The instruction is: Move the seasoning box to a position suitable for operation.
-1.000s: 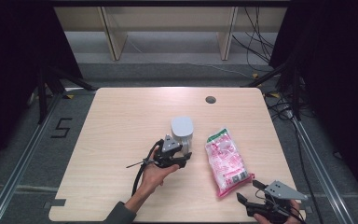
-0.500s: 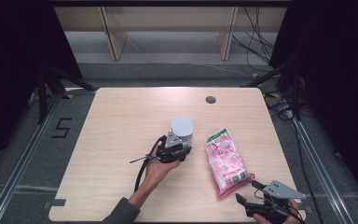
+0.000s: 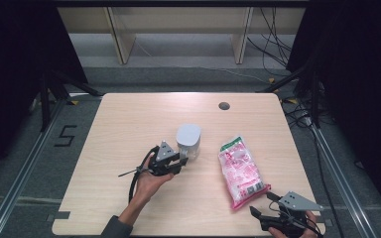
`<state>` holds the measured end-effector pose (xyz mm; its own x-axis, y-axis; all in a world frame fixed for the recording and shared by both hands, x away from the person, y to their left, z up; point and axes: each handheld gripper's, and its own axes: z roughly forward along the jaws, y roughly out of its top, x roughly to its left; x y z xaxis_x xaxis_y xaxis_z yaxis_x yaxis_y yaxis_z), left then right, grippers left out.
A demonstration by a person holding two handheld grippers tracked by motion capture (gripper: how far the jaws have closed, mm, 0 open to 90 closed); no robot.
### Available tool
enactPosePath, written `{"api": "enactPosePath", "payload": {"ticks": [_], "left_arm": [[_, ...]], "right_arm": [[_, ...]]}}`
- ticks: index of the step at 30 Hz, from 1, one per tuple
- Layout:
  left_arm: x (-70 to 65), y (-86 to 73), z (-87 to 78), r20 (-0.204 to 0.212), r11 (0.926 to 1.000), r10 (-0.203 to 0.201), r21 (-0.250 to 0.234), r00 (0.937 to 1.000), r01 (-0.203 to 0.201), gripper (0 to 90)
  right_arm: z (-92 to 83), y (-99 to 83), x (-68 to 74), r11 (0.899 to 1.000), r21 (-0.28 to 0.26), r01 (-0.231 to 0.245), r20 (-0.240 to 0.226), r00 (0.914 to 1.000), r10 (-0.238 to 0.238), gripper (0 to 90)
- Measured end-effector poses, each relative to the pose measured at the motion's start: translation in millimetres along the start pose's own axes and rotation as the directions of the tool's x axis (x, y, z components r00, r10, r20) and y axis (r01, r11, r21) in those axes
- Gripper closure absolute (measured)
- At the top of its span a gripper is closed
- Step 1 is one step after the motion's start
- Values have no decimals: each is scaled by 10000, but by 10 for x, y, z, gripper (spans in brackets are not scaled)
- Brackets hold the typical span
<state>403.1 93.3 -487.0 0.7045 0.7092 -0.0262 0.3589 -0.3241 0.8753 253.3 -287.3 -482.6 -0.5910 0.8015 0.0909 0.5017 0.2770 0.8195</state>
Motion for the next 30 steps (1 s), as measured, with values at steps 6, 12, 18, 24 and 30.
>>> {"api": "enactPosePath", "payload": {"ticks": [6,12,18,24,30], "left_arm": [[121,-24,-8,-1084,9999,-128,-86,9940,119,682],[199,14,95,-1730,9992,364,-102,9842,-387,673],[307,45,202,-2240,9997,32,-229,9746,-86,680],[339,43,258,-2337,9979,-638,-282,9702,588,700],[340,-7,176,-1797,9978,-616,-337,9818,564,700]], "right_arm": [[13,-2,9,10000,-49,-64,-85,9999,63,222],[-5,1,37,9993,211,-300,-99,9995,302,221],[6,3,17,9999,106,39,-134,9999,-38,222],[9,6,31,9999,-36,-161,-155,9998,160,222],[3,5,46,9993,129,-342,-258,9991,345,222]]}}
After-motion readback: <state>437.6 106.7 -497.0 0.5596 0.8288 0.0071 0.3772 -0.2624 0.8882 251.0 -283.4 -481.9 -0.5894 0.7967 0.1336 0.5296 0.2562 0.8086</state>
